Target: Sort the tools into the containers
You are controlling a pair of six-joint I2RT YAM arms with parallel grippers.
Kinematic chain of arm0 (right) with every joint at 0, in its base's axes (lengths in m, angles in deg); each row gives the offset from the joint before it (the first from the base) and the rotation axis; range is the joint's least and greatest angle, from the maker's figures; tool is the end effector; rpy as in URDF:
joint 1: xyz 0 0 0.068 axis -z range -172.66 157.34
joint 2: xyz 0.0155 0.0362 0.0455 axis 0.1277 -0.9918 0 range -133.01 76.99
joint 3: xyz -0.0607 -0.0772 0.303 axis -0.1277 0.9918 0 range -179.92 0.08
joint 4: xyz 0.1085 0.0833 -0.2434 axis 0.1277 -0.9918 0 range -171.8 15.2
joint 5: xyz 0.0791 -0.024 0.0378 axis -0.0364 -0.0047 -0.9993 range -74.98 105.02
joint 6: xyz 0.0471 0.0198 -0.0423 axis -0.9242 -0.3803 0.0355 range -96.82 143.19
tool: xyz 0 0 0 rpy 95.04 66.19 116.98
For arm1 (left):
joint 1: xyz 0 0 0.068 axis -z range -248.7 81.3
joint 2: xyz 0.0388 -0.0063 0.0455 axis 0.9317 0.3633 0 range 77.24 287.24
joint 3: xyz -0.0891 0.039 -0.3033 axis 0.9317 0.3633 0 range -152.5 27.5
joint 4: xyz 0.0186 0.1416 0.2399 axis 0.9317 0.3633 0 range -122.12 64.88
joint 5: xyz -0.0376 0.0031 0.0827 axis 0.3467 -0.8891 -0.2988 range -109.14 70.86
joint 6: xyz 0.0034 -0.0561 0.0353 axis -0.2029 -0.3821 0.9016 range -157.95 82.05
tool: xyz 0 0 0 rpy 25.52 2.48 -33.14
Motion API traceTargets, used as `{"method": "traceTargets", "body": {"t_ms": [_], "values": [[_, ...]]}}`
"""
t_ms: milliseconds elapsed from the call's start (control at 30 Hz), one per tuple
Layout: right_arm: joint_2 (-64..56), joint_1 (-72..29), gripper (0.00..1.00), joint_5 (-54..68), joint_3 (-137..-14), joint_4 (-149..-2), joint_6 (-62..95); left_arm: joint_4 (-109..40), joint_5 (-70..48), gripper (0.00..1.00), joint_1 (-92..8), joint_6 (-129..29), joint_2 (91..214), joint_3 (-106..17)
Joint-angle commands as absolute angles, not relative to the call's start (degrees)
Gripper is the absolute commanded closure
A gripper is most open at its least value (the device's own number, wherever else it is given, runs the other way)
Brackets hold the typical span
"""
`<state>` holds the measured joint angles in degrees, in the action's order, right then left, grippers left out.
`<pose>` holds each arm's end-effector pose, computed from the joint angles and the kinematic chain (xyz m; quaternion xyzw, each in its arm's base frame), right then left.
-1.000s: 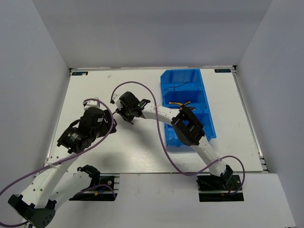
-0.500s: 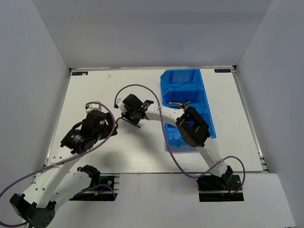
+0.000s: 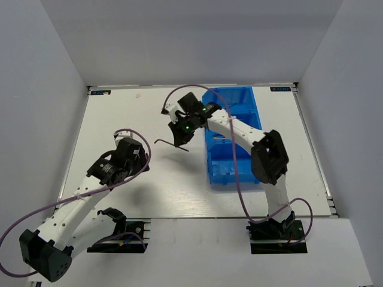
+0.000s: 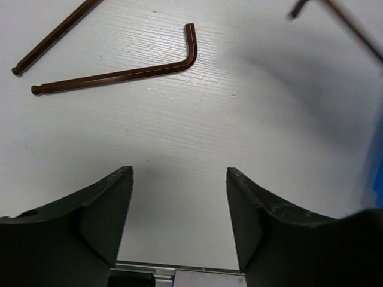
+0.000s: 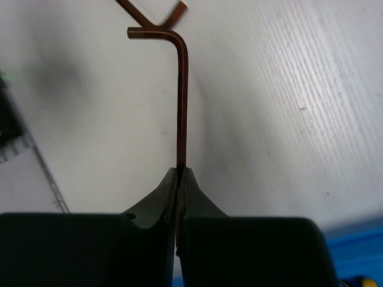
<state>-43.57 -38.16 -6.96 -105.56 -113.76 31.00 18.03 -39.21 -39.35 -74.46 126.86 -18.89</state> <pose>0.3511 0.3853 0.2724 -0.4715 0.8076 0.2698 0.2295 0.1473 -0.0622 0.2964 -0.1130 0.9296 -0.0293 0.3495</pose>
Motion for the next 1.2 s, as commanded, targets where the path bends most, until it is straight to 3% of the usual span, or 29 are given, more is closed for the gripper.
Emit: {"method": "traceTargets", "body": {"t_ms": [0, 233, 400, 600, 767, 800, 833, 867, 967, 1167], "values": [[-33.95, -35.47, 1.0, -16.09, -106.28, -115.67, 31.71, 14.73, -39.18, 0.28, -39.6, -73.9, 128.29, -17.42], [-23.31, -27.39, 1.0, -21.54, -100.65, -125.4, 43.12, 11.74, -39.17, 0.28, -39.6, -67.23, 134.62, -18.55], [-13.21, -20.72, 1.0, -16.29, -90.21, -132.53, 56.66, 6.82, -38.57, 0.3, -39.6, -58.98, 142.6, -20.31], [0.22, -16.83, 1.0, -9.6, -72.91, -129.04, 68.88, 2.52, -37.07, 0.33, -40.66, -49.92, 151.67, -22.94], [3.59, -15.6, 1.0, -5.73, -65.15, -126.57, 74.59, -0.82, -34.52, 0.31, -41.88, -45.86, 157.81, -22.42], [3.77, -15.51, 0.96, -5.38, -64.09, -127.0, 75.38, -0.83, -34.52, 0.3, -41.89, -44.73, 158.88, -21.81], [3.69, -15.43, 0.8, -5.38, -63.82, -127.61, 75.57, -0.83, -33.82, 0.3, -42.5, -44.72, 159.93, -21.81], [3.77, -15.34, 0.56, -5.38, -63.99, -128.06, 75.57, -0.83, -33.82, 0.3, -42.5, -44.02, 160.98, -21.81], [4.39, -15.07, 0.33, -6.43, -64.78, -129.99, 75.39, -2.06, -34.34, 0.29, -43.21, -42.09, 163.71, -21.81], [7.37, -13.85, 0.31, -9.06, -64.52, -130.7, 72.23, -4.08, -34.34, 0.29, -45.23, -36.46, 167.31, -25.32]]}}
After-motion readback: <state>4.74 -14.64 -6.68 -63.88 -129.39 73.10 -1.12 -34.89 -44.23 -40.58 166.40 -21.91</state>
